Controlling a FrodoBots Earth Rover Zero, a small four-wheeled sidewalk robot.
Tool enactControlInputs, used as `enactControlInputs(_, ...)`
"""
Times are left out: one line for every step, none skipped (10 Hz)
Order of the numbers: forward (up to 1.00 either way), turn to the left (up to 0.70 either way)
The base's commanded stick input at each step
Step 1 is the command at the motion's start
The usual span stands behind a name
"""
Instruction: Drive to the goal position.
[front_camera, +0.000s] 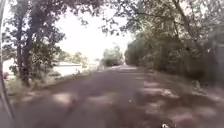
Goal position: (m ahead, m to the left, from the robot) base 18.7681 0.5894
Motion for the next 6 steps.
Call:
enactControlInputs(0.7, 0.0)
enactControlInputs(0.7, 0.0)
enactControlInputs(0.7, 0.0)
enactControlInputs(0.7, 0.0)
enactControlInputs(0.7, 0.0)
enactControlInputs(0.7, 0.0)
